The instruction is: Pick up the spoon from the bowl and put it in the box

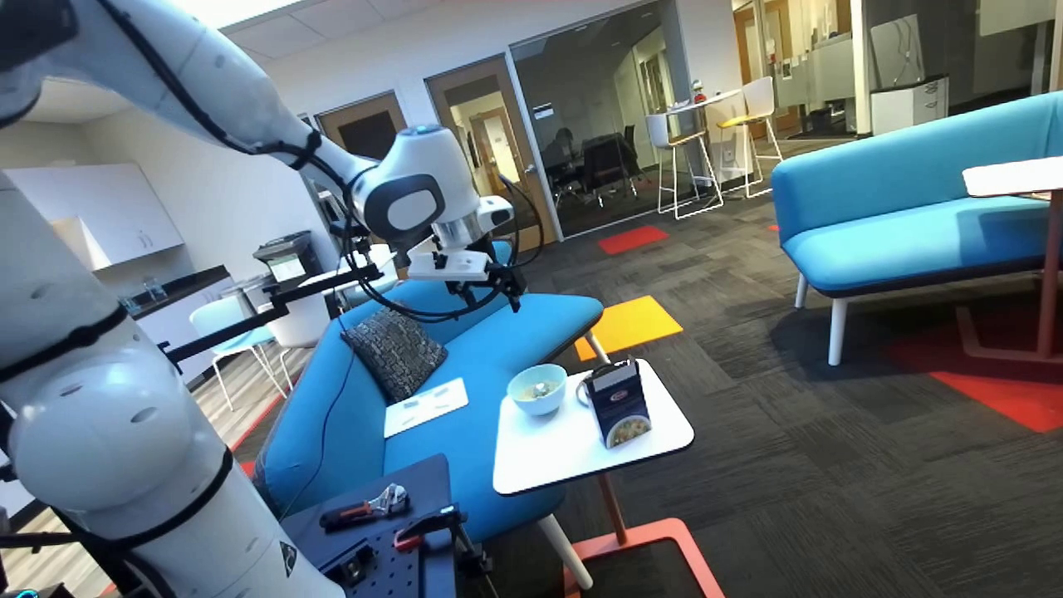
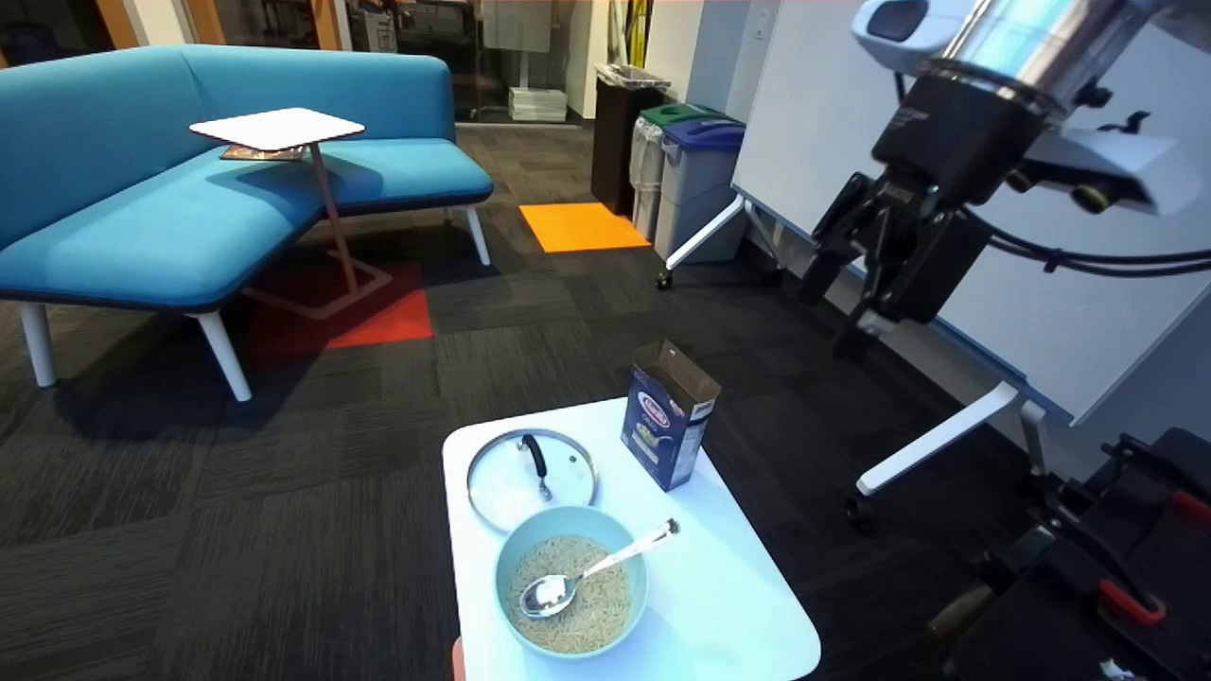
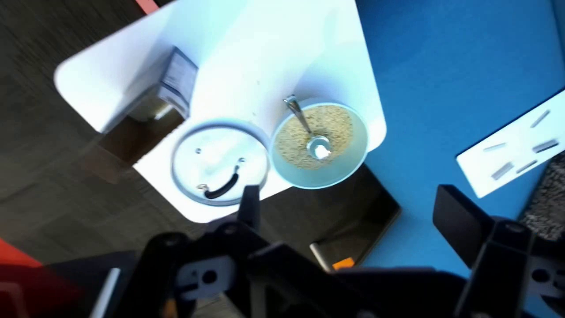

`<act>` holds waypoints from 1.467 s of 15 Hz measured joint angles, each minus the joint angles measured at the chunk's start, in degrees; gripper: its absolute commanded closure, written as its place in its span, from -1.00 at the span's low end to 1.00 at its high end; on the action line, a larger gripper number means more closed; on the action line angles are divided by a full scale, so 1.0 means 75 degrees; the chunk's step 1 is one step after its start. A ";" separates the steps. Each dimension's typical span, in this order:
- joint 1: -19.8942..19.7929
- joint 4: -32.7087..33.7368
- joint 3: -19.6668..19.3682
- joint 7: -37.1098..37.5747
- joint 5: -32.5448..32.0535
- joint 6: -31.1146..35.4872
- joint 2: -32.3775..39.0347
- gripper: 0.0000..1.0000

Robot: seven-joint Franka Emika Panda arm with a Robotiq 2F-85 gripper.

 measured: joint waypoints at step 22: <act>0.0890 0.2637 0.0565 0.3001 -0.5336 -0.0782 0.3880 -1.00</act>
